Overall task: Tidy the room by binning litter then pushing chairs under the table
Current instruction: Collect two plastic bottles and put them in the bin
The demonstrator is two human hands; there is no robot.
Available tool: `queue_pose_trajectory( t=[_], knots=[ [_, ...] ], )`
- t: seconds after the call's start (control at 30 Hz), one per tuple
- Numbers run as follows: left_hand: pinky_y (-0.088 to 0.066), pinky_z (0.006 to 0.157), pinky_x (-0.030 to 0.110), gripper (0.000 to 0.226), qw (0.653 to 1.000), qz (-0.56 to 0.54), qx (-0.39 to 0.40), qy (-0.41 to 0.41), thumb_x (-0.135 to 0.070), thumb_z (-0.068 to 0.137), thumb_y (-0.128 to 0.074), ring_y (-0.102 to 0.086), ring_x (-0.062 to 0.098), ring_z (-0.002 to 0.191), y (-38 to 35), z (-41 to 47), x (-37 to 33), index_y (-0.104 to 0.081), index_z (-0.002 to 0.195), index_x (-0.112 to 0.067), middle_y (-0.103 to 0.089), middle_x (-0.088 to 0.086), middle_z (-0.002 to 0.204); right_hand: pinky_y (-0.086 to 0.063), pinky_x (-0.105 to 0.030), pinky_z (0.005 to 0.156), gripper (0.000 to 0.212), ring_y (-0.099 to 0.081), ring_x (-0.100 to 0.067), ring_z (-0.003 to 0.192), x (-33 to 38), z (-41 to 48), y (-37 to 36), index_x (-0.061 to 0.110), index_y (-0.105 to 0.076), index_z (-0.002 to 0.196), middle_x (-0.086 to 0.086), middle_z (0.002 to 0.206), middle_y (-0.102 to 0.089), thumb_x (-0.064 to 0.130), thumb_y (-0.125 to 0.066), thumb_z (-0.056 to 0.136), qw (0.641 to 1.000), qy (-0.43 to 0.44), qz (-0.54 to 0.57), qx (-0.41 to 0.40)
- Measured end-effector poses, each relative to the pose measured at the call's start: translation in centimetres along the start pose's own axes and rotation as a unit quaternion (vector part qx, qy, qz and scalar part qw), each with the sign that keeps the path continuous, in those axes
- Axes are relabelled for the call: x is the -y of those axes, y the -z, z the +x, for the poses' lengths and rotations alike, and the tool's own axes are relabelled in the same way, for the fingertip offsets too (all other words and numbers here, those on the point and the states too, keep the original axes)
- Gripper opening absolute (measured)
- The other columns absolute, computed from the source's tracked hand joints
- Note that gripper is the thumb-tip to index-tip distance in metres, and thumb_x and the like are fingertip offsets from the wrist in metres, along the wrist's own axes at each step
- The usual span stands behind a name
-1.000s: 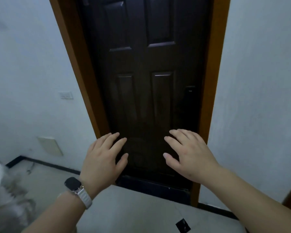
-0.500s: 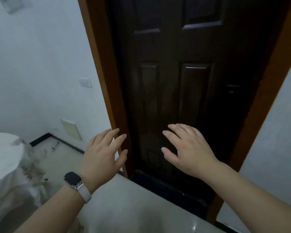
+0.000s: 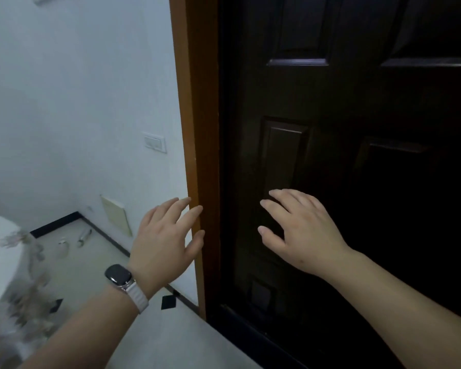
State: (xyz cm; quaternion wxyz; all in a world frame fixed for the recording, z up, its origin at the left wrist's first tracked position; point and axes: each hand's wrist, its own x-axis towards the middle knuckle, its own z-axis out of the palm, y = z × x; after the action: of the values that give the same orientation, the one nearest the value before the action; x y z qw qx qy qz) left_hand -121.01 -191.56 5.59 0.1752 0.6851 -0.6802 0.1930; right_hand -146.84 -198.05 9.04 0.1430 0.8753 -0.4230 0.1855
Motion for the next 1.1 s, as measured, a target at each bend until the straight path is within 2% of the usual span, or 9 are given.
queue_pose_trajectory(
  t=[0.27, 0.53, 0.77, 0.97, 1.1],
  knots=[
    [-0.046, 0.099, 0.051, 0.051, 0.997, 0.008, -0.042, 0.059, -0.047, 0.09, -0.043, -0.055, 0.033, 0.123, -2.6, 3.3, 6.7, -0.063, 0.127, -0.018, -0.061, 0.009, 0.132, -0.033, -0.045, 0.11, 0.06, -0.045, -0.025, 0.133, 2.3, 10.2, -6.2, 0.022, -0.056, 0.135, -0.003, 0.141, -0.053, 0.057, -0.033, 0.092, 0.994, 0.076, 0.075, -0.004],
    [-0.045, 0.098, 0.047, 0.047, 0.989, 0.076, -0.01, 0.127, -0.045, 0.087, -0.052, -0.054, 0.032, 0.123, -7.2, 7.2, 12.7, -0.062, 0.126, -0.02, -0.06, 0.007, 0.133, -0.037, -0.043, 0.106, 0.051, -0.05, -0.025, 0.126, 3.5, 20.8, -14.8, 0.02, -0.06, 0.127, -0.004, 0.134, -0.057, 0.052, -0.043, 0.091, 0.974, 0.173, 0.142, -0.045],
    [-0.043, 0.097, 0.045, 0.048, 0.965, 0.154, -0.016, 0.212, -0.049, 0.088, -0.046, -0.053, 0.03, 0.121, -8.6, 12.7, 15.1, -0.061, 0.125, -0.022, -0.06, 0.005, 0.131, -0.038, -0.042, 0.103, 0.048, -0.051, -0.026, 0.121, 4.2, 31.4, -20.1, 0.018, -0.063, 0.121, -0.006, 0.13, -0.059, 0.05, -0.044, 0.089, 0.934, 0.264, 0.234, -0.063],
    [-0.043, 0.098, 0.046, 0.051, 0.941, 0.189, 0.013, 0.28, -0.05, 0.088, -0.045, -0.053, 0.032, 0.122, -9.5, 12.3, 18.0, -0.062, 0.126, -0.022, -0.06, 0.007, 0.132, -0.037, -0.042, 0.104, 0.051, -0.047, -0.024, 0.123, 6.4, 36.4, -24.4, 0.019, -0.059, 0.124, -0.004, 0.132, -0.056, 0.051, -0.039, 0.091, 0.913, 0.305, 0.27, -0.019],
    [-0.044, 0.098, 0.047, 0.051, 0.924, 0.2, 0.012, 0.325, -0.049, 0.088, -0.045, -0.055, 0.032, 0.122, -10.3, 11.7, 21.1, -0.063, 0.126, -0.021, -0.061, 0.007, 0.131, -0.04, -0.04, 0.101, 0.049, -0.049, -0.024, 0.119, 9.5, 39.5, -27.0, 0.017, -0.062, 0.119, -0.004, 0.128, -0.058, 0.05, -0.041, 0.089, 0.896, 0.33, 0.296, -0.023]
  ],
)
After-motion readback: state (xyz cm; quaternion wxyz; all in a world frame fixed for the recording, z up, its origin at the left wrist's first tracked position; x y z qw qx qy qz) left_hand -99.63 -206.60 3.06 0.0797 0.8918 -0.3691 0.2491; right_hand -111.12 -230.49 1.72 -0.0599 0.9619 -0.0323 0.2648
